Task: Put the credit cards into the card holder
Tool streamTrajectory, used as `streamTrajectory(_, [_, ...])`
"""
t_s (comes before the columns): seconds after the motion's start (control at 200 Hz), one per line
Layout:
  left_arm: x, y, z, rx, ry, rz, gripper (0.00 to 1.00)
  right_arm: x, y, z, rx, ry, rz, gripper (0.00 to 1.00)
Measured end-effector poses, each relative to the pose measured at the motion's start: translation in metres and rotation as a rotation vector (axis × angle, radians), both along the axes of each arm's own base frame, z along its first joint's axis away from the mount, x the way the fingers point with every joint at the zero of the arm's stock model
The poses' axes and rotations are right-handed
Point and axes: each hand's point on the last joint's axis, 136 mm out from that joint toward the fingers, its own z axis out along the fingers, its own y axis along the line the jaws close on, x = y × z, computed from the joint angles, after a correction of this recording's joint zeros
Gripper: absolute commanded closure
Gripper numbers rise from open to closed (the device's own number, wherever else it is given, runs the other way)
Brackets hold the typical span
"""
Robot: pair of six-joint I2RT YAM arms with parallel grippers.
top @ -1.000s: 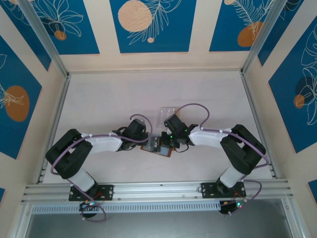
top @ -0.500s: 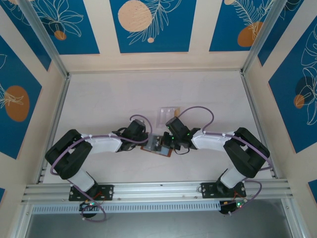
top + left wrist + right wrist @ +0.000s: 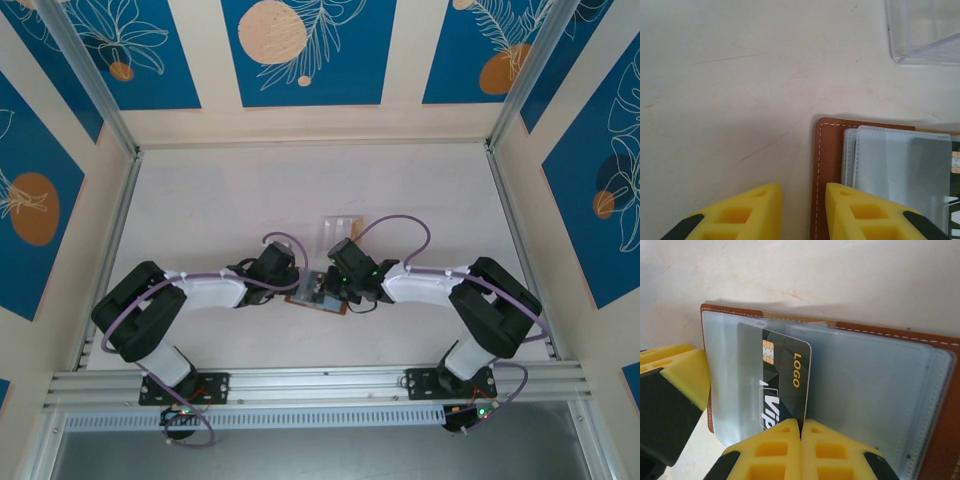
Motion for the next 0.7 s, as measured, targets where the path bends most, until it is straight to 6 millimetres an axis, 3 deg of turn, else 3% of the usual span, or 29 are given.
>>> streamTrajectory(0.365, [-0.001,0.000,0.001,0.008,-0.016,-0.001,0.71,0.006,0.023,-0.002,0.019,-0.009,0.035,1.00])
streamTrajectory(0.7, [-0.002,-0.001,0.004,-0.004,-0.031,0.013,0.70,0.002,0.029,0.001,-0.001,-0.017,0.154,0.67])
